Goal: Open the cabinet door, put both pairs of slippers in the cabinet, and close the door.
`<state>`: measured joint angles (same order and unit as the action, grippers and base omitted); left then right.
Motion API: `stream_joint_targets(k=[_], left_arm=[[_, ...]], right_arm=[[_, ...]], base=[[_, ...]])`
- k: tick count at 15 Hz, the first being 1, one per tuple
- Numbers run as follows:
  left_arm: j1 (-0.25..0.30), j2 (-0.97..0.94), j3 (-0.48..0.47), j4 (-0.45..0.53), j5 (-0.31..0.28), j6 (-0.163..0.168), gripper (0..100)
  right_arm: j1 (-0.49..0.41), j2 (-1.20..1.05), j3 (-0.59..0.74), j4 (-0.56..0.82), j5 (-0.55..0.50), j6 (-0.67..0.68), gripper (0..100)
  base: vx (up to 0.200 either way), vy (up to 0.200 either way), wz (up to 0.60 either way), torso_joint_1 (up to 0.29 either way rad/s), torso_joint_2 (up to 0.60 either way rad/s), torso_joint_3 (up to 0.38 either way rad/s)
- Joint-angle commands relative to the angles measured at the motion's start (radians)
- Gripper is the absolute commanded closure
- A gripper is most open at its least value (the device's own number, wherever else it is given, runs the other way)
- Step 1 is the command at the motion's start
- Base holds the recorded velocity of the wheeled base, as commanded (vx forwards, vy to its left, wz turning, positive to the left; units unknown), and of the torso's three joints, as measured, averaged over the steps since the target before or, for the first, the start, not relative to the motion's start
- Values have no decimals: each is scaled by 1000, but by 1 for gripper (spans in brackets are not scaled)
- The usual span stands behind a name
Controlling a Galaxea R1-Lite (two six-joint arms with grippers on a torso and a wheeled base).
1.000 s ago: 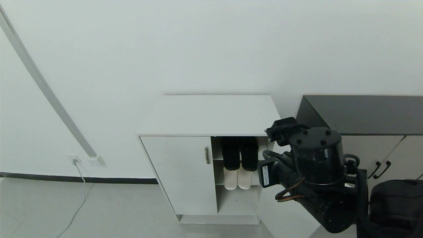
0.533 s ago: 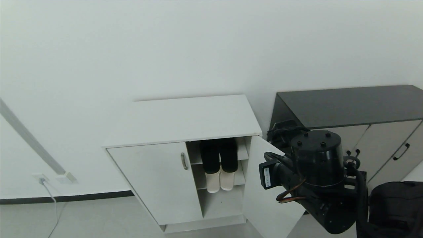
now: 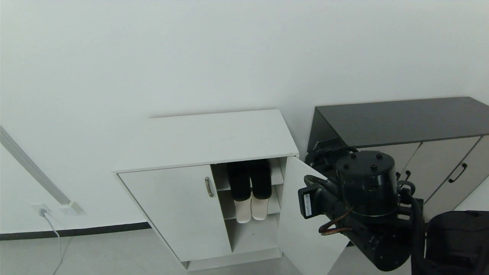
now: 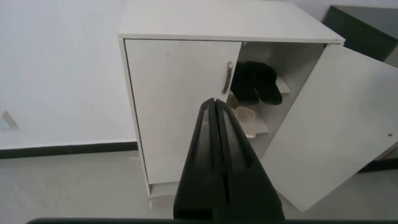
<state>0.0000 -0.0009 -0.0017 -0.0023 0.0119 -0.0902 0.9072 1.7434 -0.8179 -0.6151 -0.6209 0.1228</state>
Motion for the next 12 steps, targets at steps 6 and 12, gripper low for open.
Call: stream_joint_targets(k=[6,12], left_arm=[[2,1,0,-1,0,0,100],[2,1,0,-1,0,0,100]], right_arm=[[-2,5,5,-3,0,-12,100],[-28,4,-3,-6,1,-12,100]], base=[[-67,0,0,2,1,0],[-133,0,0,-2,2,3]])
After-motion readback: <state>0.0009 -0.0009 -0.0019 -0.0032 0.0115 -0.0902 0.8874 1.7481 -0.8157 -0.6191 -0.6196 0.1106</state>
